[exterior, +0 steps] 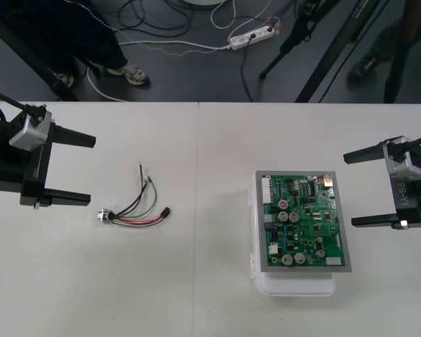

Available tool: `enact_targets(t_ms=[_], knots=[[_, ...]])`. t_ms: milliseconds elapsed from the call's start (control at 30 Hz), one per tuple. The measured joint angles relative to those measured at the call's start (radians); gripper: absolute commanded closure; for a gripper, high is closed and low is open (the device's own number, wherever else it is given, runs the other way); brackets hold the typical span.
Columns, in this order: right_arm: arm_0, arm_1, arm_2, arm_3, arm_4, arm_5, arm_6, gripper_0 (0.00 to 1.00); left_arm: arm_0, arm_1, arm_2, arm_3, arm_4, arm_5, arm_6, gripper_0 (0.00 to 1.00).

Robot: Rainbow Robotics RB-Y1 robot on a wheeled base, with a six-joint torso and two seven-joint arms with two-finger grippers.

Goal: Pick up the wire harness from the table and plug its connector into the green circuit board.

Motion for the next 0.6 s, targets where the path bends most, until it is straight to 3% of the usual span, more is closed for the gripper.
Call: enact_targets(t_ms=[600], knots=[[0.000,0.000,0.000,0.000,0.000,0.000,0.000,0.00,0.000,0.000,0.000,0.000,0.000,0.000,0.000,0.00]])
